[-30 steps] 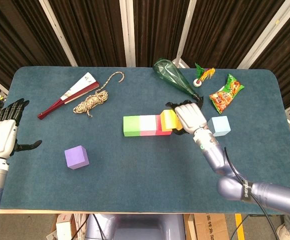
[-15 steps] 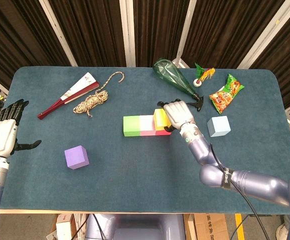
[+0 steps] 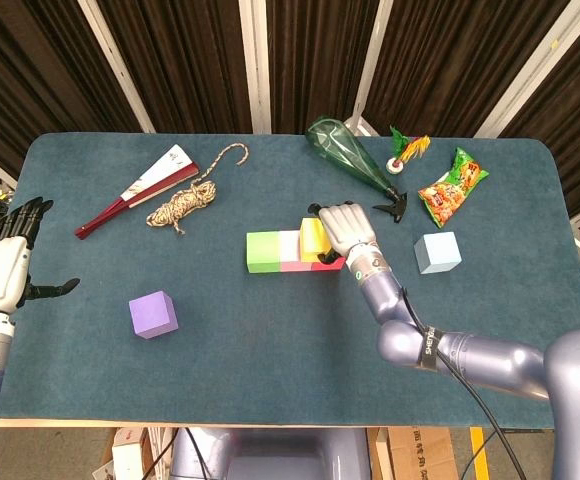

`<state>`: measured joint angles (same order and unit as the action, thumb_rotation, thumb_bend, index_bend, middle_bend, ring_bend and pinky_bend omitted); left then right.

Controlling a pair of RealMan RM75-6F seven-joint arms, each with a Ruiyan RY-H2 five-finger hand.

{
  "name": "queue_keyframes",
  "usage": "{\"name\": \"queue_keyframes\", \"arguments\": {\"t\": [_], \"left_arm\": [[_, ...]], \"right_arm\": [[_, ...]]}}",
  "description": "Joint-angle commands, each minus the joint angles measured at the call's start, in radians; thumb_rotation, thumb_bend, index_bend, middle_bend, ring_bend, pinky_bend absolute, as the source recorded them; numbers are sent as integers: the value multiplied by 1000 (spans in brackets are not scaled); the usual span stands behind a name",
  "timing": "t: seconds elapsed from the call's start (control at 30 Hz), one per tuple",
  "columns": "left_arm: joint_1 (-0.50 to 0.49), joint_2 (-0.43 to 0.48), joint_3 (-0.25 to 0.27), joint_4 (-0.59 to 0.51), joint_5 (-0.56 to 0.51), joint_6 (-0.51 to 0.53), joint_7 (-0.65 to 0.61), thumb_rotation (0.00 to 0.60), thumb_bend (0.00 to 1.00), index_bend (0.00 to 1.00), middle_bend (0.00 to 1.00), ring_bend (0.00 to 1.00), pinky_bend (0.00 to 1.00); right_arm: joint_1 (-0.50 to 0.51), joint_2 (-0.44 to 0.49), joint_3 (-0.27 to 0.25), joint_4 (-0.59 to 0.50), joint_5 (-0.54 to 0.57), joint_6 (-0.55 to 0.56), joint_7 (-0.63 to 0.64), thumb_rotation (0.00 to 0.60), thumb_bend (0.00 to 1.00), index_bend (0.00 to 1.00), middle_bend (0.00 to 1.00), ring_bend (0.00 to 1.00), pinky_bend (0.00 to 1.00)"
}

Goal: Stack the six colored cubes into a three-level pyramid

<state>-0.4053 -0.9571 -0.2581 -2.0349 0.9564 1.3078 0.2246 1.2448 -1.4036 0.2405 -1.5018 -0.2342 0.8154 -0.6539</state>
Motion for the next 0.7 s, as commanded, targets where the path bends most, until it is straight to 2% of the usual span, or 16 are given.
{"name": "queue_keyframes", "arguments": {"t": [0.03,0.7], "left_arm": [[1,2,0,1,0,-1,-3,600,131,0,0,0,28],[4,10,-3,2,3,-3,-24,600,131,0,0,0,29]], "right_arm": [[8,-3,-4,0,7,4,-4,600,289,212,467,465,213],[45,-36,-25,38,35,13,-16,600,289,212,467,465,213]]}}
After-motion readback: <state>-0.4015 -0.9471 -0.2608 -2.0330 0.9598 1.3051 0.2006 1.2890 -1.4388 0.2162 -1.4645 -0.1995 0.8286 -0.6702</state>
